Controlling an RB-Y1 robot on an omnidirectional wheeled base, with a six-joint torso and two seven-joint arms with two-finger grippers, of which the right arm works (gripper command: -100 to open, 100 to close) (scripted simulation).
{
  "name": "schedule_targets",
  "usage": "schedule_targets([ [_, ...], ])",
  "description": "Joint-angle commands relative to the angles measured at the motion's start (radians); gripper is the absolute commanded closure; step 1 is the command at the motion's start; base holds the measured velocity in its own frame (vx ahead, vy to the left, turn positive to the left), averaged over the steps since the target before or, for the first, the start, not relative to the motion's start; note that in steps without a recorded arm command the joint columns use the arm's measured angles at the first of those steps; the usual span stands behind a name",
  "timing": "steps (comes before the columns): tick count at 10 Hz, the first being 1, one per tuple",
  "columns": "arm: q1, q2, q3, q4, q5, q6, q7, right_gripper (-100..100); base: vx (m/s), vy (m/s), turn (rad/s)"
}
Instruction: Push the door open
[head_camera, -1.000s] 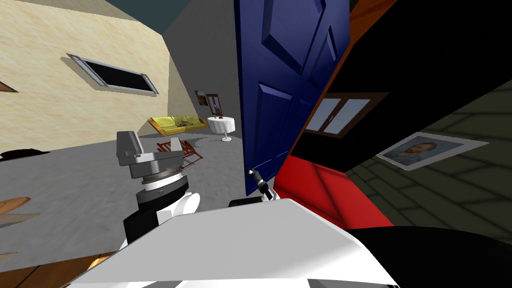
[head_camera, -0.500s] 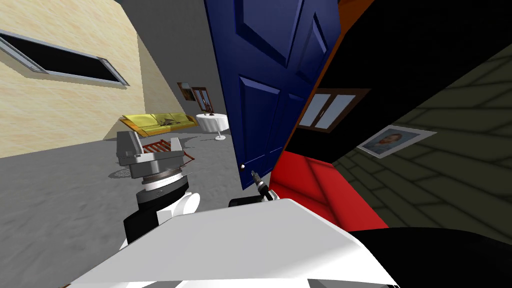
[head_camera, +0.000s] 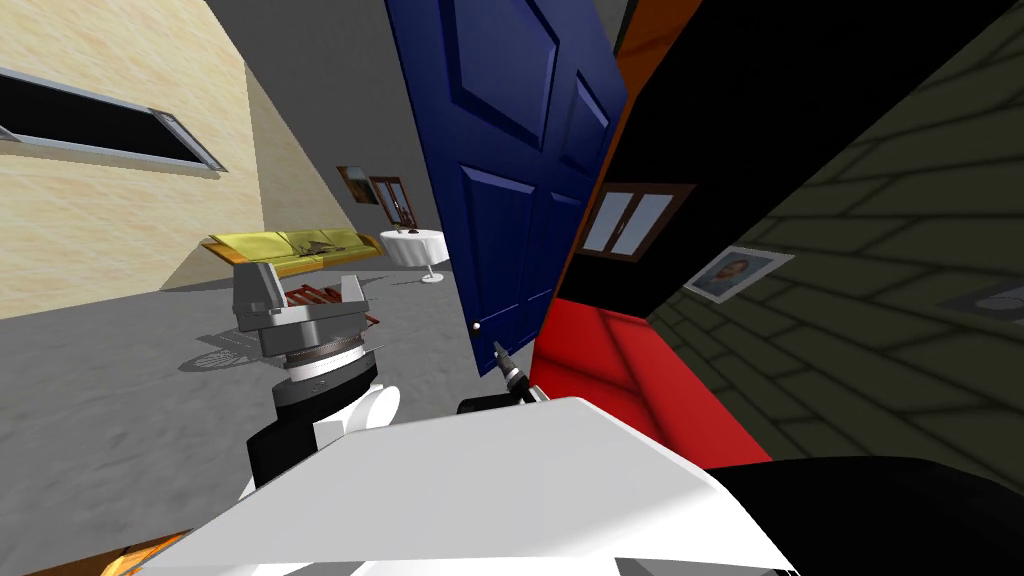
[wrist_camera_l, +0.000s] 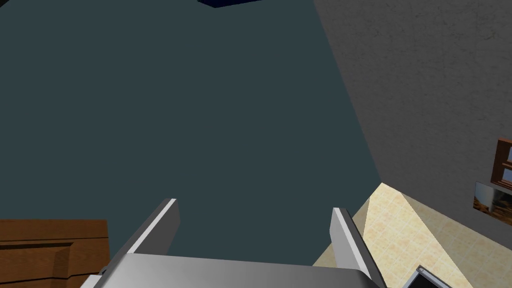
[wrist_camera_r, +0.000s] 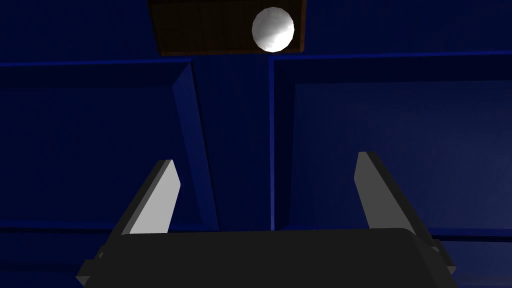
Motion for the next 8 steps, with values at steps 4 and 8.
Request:
schedule_targets([
  [4, 0.003, 0.001, 0.019, 0.007, -0.012, -0.01, 0.012, -100, -0.047, -0.008, -0.03],
  [8, -0.01, -0.029, 0.01, 0.014, -0.021, -0.009, 0.013, -100, 0.218, 0.118, 0.024],
])
